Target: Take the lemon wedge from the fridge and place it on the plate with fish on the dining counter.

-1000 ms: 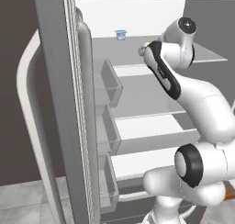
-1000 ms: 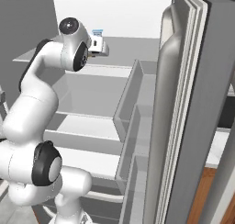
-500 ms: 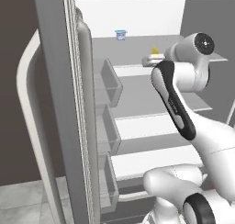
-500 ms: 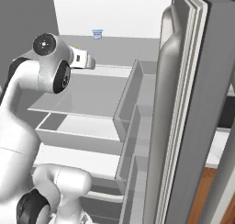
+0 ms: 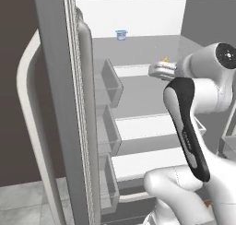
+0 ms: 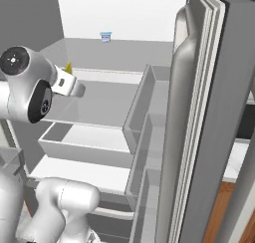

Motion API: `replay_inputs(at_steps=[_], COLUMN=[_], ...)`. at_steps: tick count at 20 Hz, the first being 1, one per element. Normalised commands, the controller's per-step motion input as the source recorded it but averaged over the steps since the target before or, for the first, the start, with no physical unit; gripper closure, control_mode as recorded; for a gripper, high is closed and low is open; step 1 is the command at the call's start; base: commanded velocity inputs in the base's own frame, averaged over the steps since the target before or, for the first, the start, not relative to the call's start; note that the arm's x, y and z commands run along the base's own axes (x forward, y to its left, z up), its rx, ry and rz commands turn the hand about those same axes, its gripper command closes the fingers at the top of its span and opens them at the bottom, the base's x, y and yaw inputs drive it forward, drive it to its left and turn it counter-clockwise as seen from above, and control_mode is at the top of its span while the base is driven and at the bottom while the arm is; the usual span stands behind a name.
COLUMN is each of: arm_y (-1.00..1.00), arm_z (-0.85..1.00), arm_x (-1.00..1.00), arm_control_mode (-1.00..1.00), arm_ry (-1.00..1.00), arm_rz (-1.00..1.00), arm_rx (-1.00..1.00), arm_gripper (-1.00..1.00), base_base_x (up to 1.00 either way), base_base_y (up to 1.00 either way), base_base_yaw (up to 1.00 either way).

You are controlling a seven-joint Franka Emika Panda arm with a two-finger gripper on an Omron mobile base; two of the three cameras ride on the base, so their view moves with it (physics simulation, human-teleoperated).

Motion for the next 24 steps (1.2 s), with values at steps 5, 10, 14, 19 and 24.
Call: replay_inputs(at_steps=[5, 10, 14, 19, 24], arm_y=[0.05, -0.01, 0.00, 0.00, 0.00], arm_z=[-0.53, -0.44, 0.00, -0.12, 0.00], arm_x=[-1.00, -0.91, -0.03, -0.28, 0.00], arm_control_mode=[-1.00, -1.00, -1.00, -1.00, 1.00], arm_ry=[0.37, -0.02, -0.03, 0.02, 0.00], arm_rz=[-0.14, -0.18, -0.04, 0.00, 0.00], arm_rx=[0.04, -0.01, -0.01, 0.00, 0.00], arm_gripper=[1.00, 1.00, 1.00, 1.00, 1.00], base_base_x=[0.00, 0.00, 0.00, 0.00, -1.00], base_base_y=[0.00, 0.00, 0.00, 0.00, 0.00], base_base_yaw=[0.00, 0.00, 0.00, 0.00, 0.00])
